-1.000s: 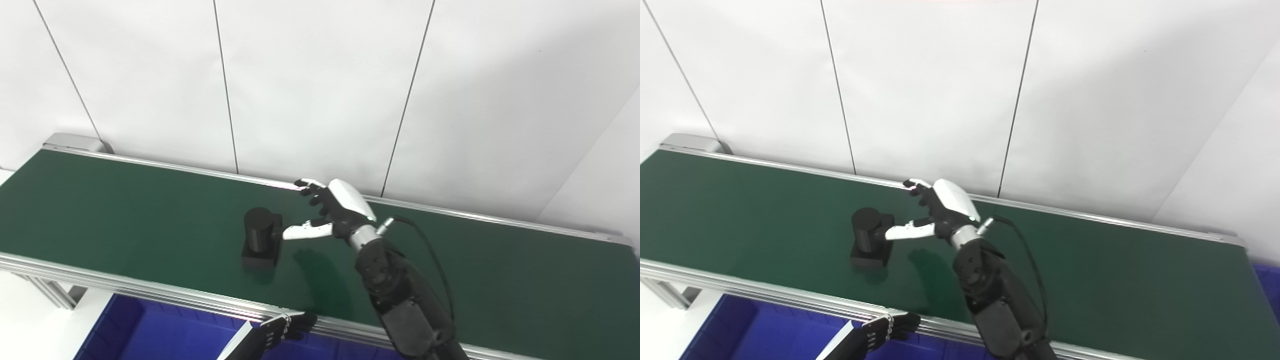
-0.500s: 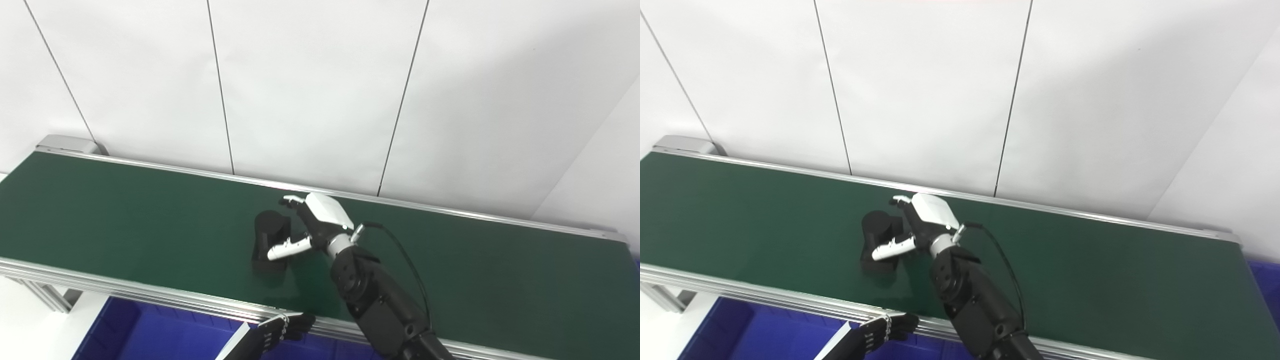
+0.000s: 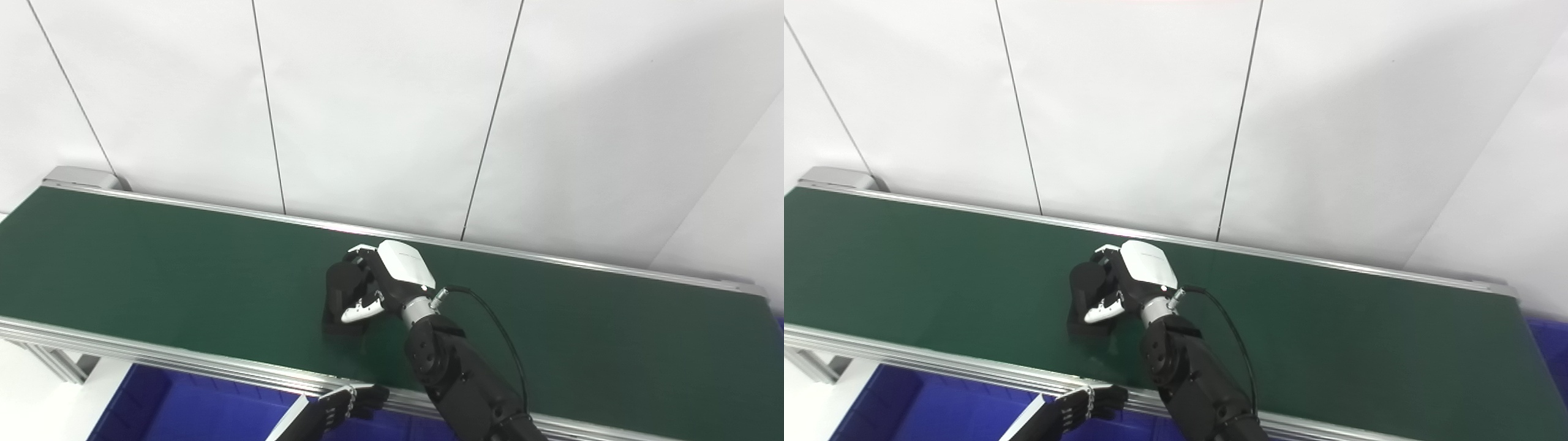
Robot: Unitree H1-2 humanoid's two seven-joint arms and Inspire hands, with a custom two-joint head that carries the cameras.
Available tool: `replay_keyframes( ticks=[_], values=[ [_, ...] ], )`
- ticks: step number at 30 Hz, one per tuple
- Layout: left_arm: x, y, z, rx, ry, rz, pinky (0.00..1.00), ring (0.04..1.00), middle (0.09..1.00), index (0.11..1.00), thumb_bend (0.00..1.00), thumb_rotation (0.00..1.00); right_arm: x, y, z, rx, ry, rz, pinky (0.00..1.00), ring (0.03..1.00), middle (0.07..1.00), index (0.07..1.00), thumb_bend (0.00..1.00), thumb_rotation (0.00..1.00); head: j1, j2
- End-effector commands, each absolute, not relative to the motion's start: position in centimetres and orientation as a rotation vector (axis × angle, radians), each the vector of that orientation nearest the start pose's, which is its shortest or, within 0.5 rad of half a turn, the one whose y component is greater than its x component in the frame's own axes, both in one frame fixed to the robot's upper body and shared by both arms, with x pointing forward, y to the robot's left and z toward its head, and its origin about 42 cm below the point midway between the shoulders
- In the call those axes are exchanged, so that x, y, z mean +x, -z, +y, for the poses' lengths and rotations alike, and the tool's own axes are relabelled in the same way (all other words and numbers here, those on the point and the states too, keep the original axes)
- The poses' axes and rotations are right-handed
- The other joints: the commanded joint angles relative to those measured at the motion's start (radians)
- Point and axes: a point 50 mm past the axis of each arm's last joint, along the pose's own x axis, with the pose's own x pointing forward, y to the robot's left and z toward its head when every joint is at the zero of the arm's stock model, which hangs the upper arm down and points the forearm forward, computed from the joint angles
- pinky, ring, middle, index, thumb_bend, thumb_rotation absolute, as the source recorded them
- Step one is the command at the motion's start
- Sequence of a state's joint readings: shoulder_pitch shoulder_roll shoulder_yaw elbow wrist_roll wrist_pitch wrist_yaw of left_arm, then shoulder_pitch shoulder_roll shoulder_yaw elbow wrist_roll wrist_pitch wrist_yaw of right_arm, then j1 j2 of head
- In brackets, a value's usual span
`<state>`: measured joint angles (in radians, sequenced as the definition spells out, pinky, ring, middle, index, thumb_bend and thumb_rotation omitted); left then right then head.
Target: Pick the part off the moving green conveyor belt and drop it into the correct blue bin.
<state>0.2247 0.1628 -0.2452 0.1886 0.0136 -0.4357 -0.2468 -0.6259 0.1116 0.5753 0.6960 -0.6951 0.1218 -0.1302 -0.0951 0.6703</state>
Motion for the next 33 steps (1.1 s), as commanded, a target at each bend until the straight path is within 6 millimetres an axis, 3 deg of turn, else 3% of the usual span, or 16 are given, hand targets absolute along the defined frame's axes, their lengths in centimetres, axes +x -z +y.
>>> replay_keyframes(
  ticks=[1, 2, 6, 17, 22, 26, 31, 33],
  values=[
    [18.6, -2.9, 20.3, 0.121, 0.472, -0.068, 0.77, 0.803, 0.819, 0.777, 0.89, 0.04, 40.8, -13.2, 1.6, -0.97, -0.489, -0.27, 0.37, 0.424, 0.525, 0.656, 0.53, 0.0, 0.001, -0.001],
    [18.6, -2.9, 20.3, 0.122, 0.471, -0.068, 0.77, 0.8, 0.817, 0.777, 0.89, 0.04, 40.8, -13.1, 1.6, -0.97, -0.481, -0.276, 0.38, 0.42, 0.535, 0.588, 0.51, 0.0, 0.001, 0.0],
    [18.7, -2.9, 20.5, 0.121, 0.471, -0.069, 0.77, 0.8, 0.815, 0.776, 0.89, 0.04, 40.7, -12.9, 1.3, -0.952, -0.451, -0.278, 0.38, 0.415, 0.529, 0.529, 0.51, 0.0, -0.002, 0.004],
    [18.6, -3.3, 21.0, 0.127, 0.462, -0.08, 0.78, 0.799, 0.81, 0.777, 0.9, 0.05, 40.1, -13.4, -0.1, -0.86, -0.316, -0.355, 0.32, 0.393, 0.487, 0.537, 0.51, 0.0, -0.027, 0.034],
    [18.5, -3.5, 21.3, 0.123, 0.467, -0.087, 0.77, 0.805, 0.819, 0.781, 0.89, 0.06, 38.9, -14.6, -1.9, -0.803, -0.227, -0.416, 0.31, 0.401, 0.526, 0.519, 0.51, 0.0, -0.042, 0.055],
    [18.6, -3.8, 21.5, 0.112, 0.473, -0.094, 0.76, 0.803, 0.822, 0.78, 0.89, 0.04, 37.2, -15.8, -3.8, -0.734, -0.166, -0.434, 0.25, 0.357, 0.469, 0.541, 0.51, 0.0, -0.056, 0.077],
    [18.5, -4.2, 21.8, 0.111, 0.476, -0.105, 0.75, 0.804, 0.824, 0.777, 0.9, 0.05, 35.0, -17.1, -6.4, -0.692, -0.111, -0.426, 0.26, 0.371, 0.488, 0.535, 0.51, 0.0, -0.08, 0.105],
    [18.5, -4.2, 21.9, 0.112, 0.475, -0.107, 0.76, 0.807, 0.823, 0.773, 0.91, 0.05, 34.0, -17.4, -7.6, -0.674, -0.088, -0.417, 0.32, 0.402, 0.531, 0.505, 0.51, 0.0, -0.08, 0.111]
  ],
)
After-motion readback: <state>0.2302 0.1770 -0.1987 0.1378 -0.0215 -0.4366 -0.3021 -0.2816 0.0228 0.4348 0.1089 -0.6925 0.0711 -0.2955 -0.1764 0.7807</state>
